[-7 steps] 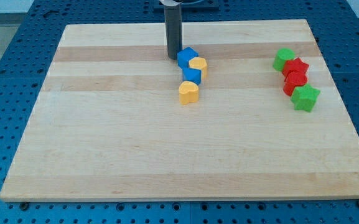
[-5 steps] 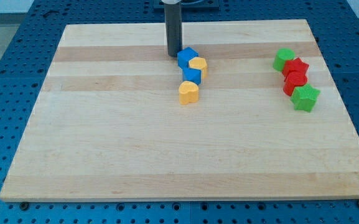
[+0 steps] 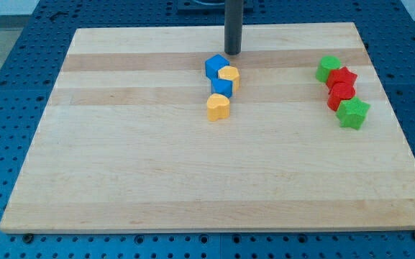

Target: Point your arm to the yellow hexagon

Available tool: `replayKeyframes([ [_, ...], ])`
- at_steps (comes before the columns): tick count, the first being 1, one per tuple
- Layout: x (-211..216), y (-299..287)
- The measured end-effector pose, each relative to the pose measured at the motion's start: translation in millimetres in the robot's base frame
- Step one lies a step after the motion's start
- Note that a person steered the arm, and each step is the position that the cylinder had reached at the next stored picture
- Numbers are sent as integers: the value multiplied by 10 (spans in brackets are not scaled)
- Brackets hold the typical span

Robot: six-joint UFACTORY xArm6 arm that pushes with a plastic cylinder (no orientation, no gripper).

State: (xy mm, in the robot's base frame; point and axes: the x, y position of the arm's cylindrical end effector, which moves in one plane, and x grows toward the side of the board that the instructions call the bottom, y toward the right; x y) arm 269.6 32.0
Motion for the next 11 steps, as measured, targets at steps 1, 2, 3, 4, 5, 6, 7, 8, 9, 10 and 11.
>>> replayKeyframes([
  [1, 0, 0],
  [2, 1, 196],
  [3, 60, 420],
  [4, 334, 548],
  [5, 661, 636],
  [6, 987, 633],
  [7, 1196, 459],
  [8, 1213, 346],
  [9, 1213, 346],
  [10, 1202, 346],
  [11, 1156, 334],
])
